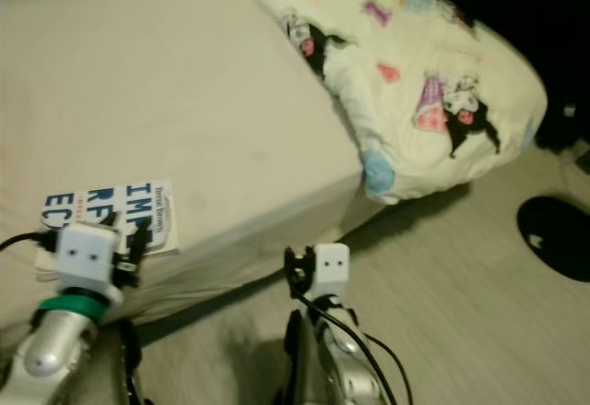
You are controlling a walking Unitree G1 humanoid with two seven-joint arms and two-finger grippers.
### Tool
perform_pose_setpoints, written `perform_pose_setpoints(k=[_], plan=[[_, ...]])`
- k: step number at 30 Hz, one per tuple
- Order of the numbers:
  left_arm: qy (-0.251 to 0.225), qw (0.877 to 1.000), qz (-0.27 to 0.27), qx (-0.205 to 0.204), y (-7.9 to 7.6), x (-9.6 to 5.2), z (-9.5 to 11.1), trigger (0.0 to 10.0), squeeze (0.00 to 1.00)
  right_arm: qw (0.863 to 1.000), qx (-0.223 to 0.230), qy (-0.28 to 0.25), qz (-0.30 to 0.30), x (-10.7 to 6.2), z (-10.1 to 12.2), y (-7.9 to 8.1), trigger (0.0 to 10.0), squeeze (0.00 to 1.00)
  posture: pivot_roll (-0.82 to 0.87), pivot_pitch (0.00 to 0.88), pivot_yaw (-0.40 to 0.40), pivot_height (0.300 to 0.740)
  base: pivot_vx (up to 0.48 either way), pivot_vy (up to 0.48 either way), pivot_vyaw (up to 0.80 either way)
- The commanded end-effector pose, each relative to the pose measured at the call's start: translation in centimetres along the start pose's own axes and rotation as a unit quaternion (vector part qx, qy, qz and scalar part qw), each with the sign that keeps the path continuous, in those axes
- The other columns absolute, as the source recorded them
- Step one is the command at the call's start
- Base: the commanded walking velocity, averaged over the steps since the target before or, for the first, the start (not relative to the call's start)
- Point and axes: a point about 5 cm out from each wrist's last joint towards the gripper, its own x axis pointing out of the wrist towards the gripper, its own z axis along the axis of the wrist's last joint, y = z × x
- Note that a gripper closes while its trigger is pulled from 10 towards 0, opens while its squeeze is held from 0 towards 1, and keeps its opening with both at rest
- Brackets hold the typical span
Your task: Clean up the room
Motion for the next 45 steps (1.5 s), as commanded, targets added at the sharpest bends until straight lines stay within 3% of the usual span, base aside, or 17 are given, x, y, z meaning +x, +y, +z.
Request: perform_pose_setpoints(k=[1, 12, 30, 36, 40, 45], plan=[[0.005, 1.000, 0.005, -0.005, 0.1, 0.6, -0.7, 10.0, 0.00, 1.000, -0.004, 0.011, -0.019, -0.2, -0.7, -1.0, 10.0, 0.00, 0.13, 0.000, -0.045, 0.555, 0.000, 0.000, 0.00], [0.015, 1.000, 0.018, -0.009, 1.0, 2.4, -0.6, 10.0, 0.00, 1.000, -0.002, -0.019, -0.023, 1.4, 1.0, -1.2, 10.0, 0.00, 0.12, 0.000, -0.040, 0.599, 0.000, 0.000, 0.00], [0.026, 1.000, -0.015, -0.004, 0.8, 3.2, -1.8, 10.0, 0.00, 0.999, -0.009, -0.018, -0.030, 1.3, 0.2, -1.6, 10.0, 0.00, 0.12, 0.000, -0.040, 0.663, 0.000, 0.000, 0.00], [0.074, 0.995, -0.060, -0.006, -0.6, 2.5, -4.4, 10.0, 0.00, 0.998, -0.033, 0.037, -0.047, 0.1, -2.3, -2.7, 10.0, 0.00, 0.11, 0.000, -0.040, 0.688, 0.000, 0.000, 0.00], [0.139, 0.984, -0.107, 0.012, -2.7, 0.5, -8.5, 10.0, 0.00, 0.991, -0.056, 0.109, -0.057, -1.8, -5.2, -3.6, 10.0, 0.00, 0.11, 0.000, -0.047, 0.707, 0.000, 0.000, 0.00], [0.192, 0.971, -0.138, 0.019, -4.5, -1.5, -11.4, 10.0, 0.00, 0.982, -0.059, 0.172, -0.050, -3.3, -7.4, -3.8, 10.0, 0.00, 0.11, 0.000, -0.049, 0.722, 0.000, 0.000, 0.00]])
